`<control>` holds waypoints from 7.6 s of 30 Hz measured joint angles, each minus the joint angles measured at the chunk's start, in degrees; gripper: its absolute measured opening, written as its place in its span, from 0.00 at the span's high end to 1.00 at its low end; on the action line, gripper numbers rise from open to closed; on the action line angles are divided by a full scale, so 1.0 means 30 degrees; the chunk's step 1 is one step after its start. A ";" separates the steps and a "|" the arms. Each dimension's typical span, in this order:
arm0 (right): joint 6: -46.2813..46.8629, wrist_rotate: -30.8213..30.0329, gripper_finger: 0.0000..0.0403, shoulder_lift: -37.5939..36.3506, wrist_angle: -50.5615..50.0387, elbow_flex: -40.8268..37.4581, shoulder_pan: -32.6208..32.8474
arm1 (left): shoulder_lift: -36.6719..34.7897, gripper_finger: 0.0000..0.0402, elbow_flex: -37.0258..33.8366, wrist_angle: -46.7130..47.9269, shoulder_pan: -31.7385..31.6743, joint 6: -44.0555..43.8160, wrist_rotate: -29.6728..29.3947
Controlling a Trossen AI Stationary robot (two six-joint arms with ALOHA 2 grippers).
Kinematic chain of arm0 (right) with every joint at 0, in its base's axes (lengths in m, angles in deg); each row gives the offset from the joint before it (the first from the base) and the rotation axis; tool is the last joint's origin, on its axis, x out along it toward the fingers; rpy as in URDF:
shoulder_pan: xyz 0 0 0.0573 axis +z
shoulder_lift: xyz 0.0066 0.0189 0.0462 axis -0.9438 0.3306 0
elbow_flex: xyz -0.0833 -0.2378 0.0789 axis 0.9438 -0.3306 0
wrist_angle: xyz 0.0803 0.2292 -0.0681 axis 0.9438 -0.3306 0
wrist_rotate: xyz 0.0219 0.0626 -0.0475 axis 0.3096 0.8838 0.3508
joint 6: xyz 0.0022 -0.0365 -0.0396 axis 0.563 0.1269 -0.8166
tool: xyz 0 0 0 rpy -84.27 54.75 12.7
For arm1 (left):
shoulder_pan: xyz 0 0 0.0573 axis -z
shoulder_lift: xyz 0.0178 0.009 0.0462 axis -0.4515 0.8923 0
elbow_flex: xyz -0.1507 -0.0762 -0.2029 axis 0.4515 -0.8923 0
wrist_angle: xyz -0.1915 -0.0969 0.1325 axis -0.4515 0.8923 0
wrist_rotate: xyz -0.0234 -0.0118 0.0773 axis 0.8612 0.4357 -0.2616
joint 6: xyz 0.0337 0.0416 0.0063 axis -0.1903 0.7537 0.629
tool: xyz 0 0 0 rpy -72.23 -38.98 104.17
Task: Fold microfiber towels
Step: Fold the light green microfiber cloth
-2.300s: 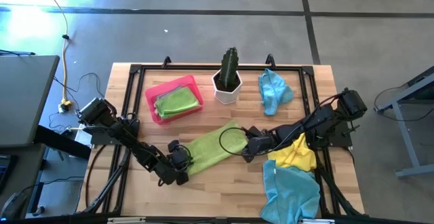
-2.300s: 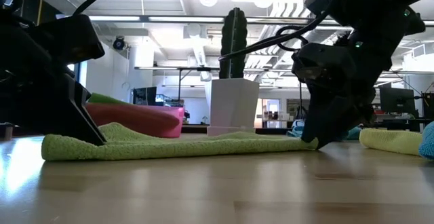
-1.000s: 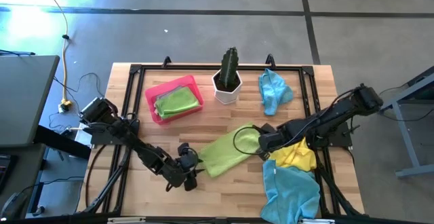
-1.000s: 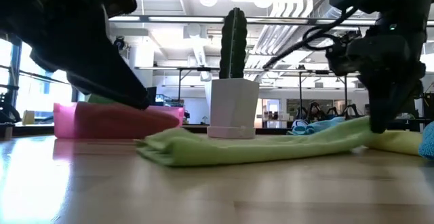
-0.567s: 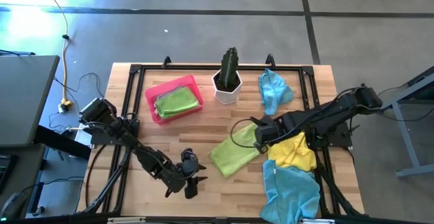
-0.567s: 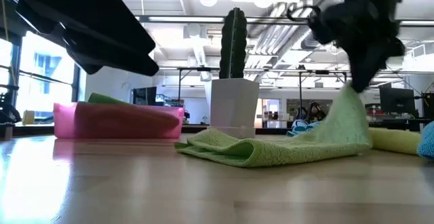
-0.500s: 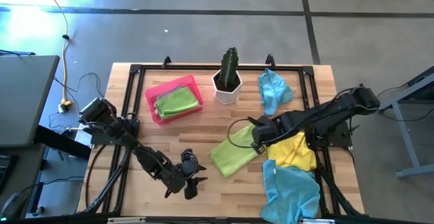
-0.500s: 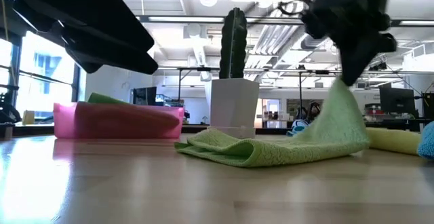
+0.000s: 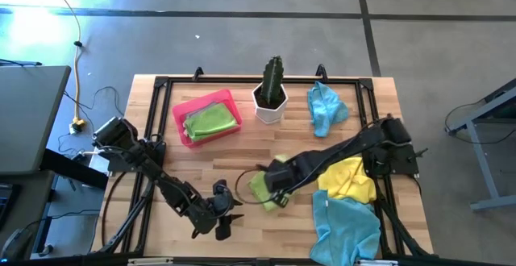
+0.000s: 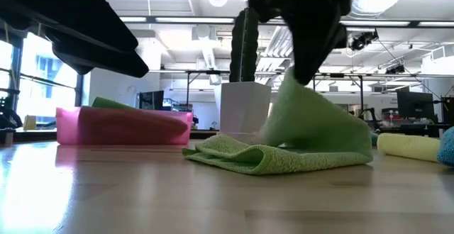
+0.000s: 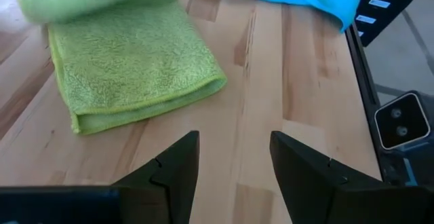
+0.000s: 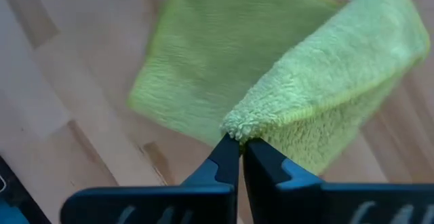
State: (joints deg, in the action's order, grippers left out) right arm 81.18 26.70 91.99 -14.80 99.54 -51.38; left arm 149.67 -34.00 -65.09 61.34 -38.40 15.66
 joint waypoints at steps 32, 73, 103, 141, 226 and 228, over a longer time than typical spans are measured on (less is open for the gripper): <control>-0.1170 -0.0470 1.00 0.2837 0.2436 0.3216 0.2799 | -0.0007 0.57 0.0000 0.1661 0.0240 -0.1119 -0.1064; -0.4958 -0.1818 0.78 0.4178 0.2618 0.1773 0.3694 | 0.0051 0.57 -0.0007 -0.0988 -0.1162 0.2231 -0.2178; -0.5152 -0.5738 0.78 0.4120 0.8821 -0.1724 0.5551 | 0.4605 0.57 0.0015 -0.9028 -0.5226 0.7162 0.4729; -0.5006 -0.5600 0.78 0.4149 0.8948 -0.1724 0.5133 | 0.0287 0.57 0.0007 0.2033 -0.1890 0.2914 0.4801; -0.5848 -0.5155 0.78 0.4192 1.0077 -0.1724 0.4797 | 0.2754 0.57 0.0765 0.3089 -0.1788 0.2979 0.2000; -0.5860 -0.5155 0.78 0.4192 1.0077 -0.1724 0.4781 | 0.2758 0.57 0.0805 0.3154 -0.1607 0.2980 0.1909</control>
State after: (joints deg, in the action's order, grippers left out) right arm 63.60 11.24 104.57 15.44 94.37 -37.03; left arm 157.94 -31.58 -55.63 56.52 -29.46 21.38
